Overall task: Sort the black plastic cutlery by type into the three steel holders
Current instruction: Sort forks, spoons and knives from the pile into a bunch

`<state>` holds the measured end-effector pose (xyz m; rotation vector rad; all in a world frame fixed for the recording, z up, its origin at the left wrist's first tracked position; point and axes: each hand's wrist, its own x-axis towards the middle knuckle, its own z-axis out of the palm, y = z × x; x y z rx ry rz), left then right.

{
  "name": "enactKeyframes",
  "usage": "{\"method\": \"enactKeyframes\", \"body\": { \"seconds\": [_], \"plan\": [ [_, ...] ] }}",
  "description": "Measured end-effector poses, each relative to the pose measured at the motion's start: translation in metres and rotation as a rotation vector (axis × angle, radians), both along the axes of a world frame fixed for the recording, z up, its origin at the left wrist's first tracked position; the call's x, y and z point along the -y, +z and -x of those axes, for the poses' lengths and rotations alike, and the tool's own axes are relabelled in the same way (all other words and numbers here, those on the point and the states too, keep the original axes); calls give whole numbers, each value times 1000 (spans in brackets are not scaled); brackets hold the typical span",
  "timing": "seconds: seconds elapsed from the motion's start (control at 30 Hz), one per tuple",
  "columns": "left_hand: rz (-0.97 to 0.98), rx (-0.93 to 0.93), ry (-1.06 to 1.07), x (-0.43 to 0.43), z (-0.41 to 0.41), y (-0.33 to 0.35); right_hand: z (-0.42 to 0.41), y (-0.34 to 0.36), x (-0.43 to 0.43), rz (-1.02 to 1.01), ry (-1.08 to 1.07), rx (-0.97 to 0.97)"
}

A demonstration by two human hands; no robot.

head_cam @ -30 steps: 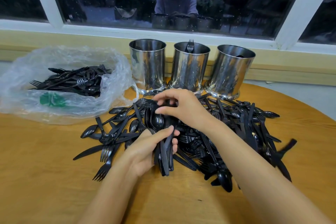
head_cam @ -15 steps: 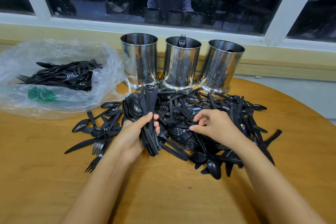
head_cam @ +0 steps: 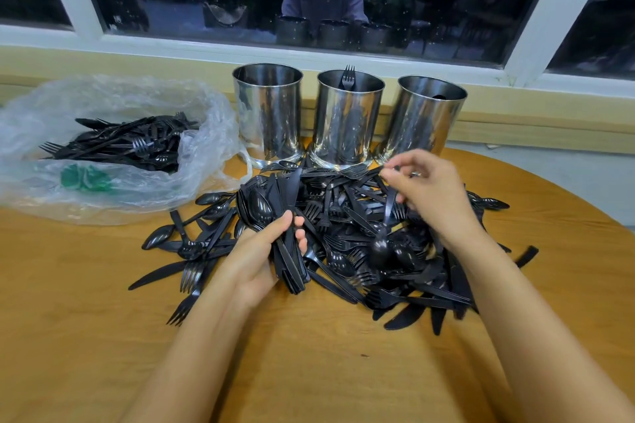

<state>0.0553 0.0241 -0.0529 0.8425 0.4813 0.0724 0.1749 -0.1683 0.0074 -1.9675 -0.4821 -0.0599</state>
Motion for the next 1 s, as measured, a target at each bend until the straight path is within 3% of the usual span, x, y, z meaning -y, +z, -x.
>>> {"method": "enactKeyframes", "body": {
  "seconds": [0.13,0.3,0.4,0.5,0.6,0.7,0.8,0.9,1.0],
  "plan": [
    [15,13,-9,1,0,-1,25,6,-6,-311,-1,12],
    [-2,30,13,3,-1,0,63,-31,-27,-392,31,-45],
    [-13,20,33,3,-2,-2,74,-51,-38,-400,93,65],
    [-35,20,32,2,-1,0,76,-67,-41,-213,256,389],
    [17,31,52,2,-1,2,74,-75,-39,-83,433,464],
    [107,42,126,0,-2,2,68,-72,-31,-67,455,415],
    [133,71,150,-3,-3,2,51,-60,-18,-64,227,287],
    [134,84,132,-5,-3,0,19,-52,-7,117,8,200],
    [111,78,106,-4,-3,-1,-7,-51,-7,345,7,103]
  ]
}}
